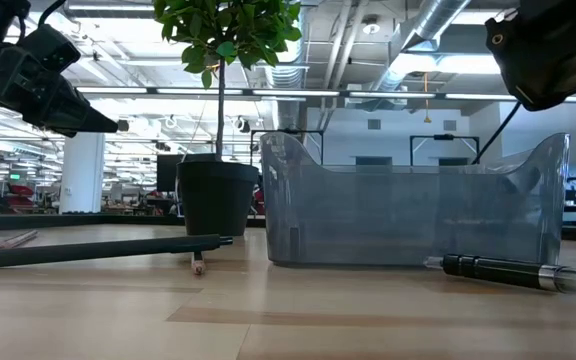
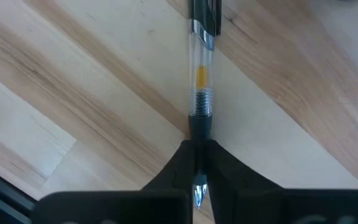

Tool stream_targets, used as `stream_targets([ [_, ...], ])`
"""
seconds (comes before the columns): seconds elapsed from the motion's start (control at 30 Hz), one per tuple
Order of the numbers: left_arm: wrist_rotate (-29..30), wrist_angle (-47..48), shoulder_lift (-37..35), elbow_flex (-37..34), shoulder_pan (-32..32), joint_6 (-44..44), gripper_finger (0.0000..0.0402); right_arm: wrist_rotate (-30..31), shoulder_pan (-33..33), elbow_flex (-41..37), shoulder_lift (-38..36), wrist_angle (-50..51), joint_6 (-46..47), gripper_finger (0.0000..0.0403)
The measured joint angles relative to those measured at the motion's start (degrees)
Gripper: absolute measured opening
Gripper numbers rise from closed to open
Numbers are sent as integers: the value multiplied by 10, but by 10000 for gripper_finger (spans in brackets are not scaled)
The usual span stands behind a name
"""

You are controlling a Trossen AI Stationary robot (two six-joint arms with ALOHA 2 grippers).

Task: Sort pens & pencils
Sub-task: Put the bottom black pen into the transparent bin

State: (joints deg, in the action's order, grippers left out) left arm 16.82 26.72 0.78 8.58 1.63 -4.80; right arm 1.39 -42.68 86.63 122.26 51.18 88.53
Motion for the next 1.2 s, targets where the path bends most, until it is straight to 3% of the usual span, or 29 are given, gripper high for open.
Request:
stream_targets([
  [0.6,0,0,0,0,0,0,0,1,0,8,-3,1,-5,45],
  [0.97,0,0,0,0,0,0,0,18,17,110,-13,27,-97,48],
  [1.2,0,0,0,0,0,0,0,62,50,207,-14,144,-219,48],
])
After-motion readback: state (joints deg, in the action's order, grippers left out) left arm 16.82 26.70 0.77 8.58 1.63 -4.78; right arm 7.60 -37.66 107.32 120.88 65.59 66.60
